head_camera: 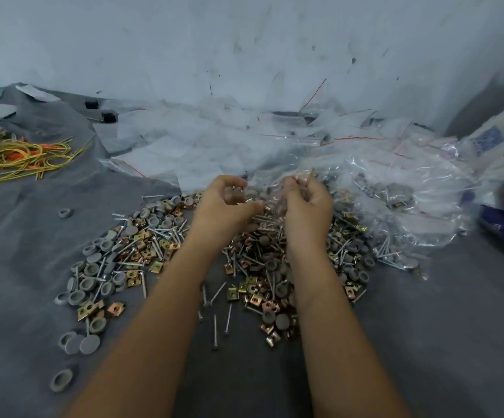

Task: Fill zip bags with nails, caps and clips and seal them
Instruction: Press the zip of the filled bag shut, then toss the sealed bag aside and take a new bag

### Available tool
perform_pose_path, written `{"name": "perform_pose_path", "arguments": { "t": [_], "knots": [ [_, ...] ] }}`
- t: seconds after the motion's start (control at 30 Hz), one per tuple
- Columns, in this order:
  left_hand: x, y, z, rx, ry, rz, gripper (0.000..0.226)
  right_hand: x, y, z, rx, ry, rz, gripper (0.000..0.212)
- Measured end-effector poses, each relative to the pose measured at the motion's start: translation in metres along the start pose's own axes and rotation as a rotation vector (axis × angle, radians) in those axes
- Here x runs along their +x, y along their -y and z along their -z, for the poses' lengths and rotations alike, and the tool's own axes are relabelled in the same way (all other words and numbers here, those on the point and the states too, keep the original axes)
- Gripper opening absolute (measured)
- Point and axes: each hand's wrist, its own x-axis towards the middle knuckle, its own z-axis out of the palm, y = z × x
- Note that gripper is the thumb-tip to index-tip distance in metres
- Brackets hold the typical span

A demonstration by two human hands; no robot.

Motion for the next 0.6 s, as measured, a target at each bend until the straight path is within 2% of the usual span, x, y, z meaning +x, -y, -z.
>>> {"name": "perform_pose_path", "arguments": {
  "t": [0.07,0.13,0.17,0.2,0.27,0.3,0.37,0.47,0.6],
  "knots": [
    [0.015,-0.012,-0.026,0.100,-0.016,-0.060,0.027,0.020,0.011,0.013,-0.048,-0.076,0.026,0.018],
    [0.028,-0.022,-0.053,0.092,0.008,-0.087,0.021,0.040,0.023,0.026,-0.080,-0.178,0.057,0.017],
    [0.034,-0.027,-0.069,0.075,0.074,-0.096,0.018,0.054,0.029,0.033,-0.066,-0.238,0.073,0.011],
    [0.039,-0.030,-0.085,0.109,0.166,-0.104,0.025,0.067,0.034,0.039,-0.065,-0.301,0.073,0.010],
    [0.048,-0.026,-0.110,0.288,0.358,-0.108,0.050,0.090,0.037,0.051,-0.153,-0.425,0.021,0.046],
    [0.050,-0.022,-0.119,0.364,0.405,-0.100,0.056,0.097,0.036,0.056,-0.259,-0.494,-0.016,0.062],
    [0.050,-0.008,-0.128,0.449,0.402,-0.107,0.058,0.097,0.031,0.062,-0.420,-0.597,-0.062,0.074],
    [0.038,0.010,-0.121,0.420,0.330,-0.170,0.047,0.080,0.018,0.058,-0.442,-0.572,-0.030,0.067],
    [0.021,0.013,-0.082,0.302,0.184,-0.226,0.027,0.053,0.005,0.033,-0.552,-0.346,0.075,0.038]
  ]
}}
